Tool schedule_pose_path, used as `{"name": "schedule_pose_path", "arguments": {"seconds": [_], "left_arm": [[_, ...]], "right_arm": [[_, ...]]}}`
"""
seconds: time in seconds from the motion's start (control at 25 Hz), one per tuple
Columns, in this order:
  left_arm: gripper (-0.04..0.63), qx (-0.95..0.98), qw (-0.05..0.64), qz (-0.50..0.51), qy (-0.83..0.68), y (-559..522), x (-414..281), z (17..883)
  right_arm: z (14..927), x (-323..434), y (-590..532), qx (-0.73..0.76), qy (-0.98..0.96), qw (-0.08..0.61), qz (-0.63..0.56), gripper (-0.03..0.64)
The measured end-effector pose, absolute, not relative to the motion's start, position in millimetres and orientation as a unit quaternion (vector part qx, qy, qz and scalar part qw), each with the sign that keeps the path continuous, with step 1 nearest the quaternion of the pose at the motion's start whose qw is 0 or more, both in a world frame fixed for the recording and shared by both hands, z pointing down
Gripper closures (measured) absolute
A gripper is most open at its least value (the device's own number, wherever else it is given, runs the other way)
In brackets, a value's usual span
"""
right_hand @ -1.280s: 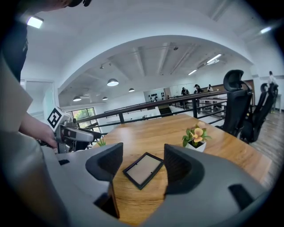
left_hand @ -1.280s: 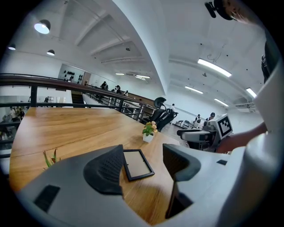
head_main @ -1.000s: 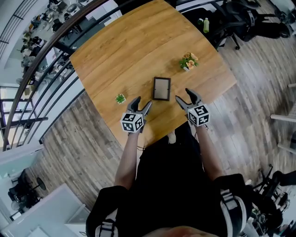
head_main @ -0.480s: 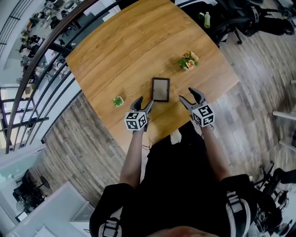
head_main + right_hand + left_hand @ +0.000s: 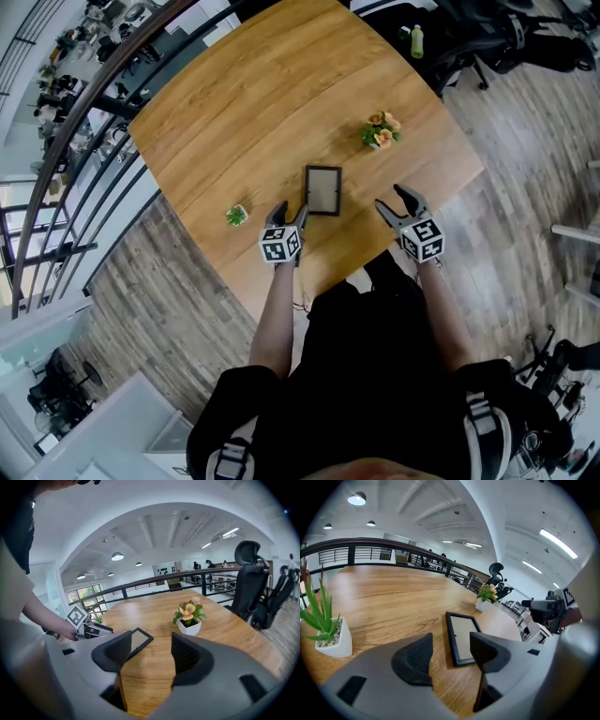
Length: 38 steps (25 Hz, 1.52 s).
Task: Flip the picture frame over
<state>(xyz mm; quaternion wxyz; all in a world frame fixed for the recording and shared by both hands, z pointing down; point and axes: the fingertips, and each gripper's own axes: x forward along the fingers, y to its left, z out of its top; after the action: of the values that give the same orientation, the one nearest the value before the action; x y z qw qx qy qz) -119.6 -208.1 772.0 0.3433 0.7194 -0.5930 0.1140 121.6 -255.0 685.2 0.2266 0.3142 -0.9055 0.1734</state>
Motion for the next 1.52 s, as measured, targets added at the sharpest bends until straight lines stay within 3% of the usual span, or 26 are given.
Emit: {"name": "schedule_pose_path", "arguments": {"seconds": [0.2, 0.36, 0.96, 1.12, 1.32, 1.52], "left_arm": [[0.331, 0.721, 0.345, 0.133, -0.586, -216, -115, 786], [0.365, 0.709, 0.345, 0.138, -0.6, -222, -117, 797], [0.423, 0.694, 0.342, 0.183, -0.607, -231, -110, 811], [0.465, 0.704, 0.321, 0.218, -0.595, -233, -103, 814], [0.518, 0.7, 0.34, 0.206, -0.594, -234, -97, 814], [0.526, 0.683, 0.365, 0.186, -0.605, -233, -100, 813]], "right_arm": [[684, 116, -261, 0.307, -0.907, 0.235, 0.167, 0.341], [681, 118, -266, 0.31, -0.908, 0.235, 0.152, 0.38], [687, 135, -273, 0.32, -0.901, 0.247, 0.157, 0.396], [689, 134, -271, 0.32, -0.901, 0.249, 0.157, 0.397], [686, 135, -274, 0.323, -0.9, 0.245, 0.158, 0.402], [684, 132, -270, 0.322, -0.901, 0.243, 0.157, 0.408]]}}
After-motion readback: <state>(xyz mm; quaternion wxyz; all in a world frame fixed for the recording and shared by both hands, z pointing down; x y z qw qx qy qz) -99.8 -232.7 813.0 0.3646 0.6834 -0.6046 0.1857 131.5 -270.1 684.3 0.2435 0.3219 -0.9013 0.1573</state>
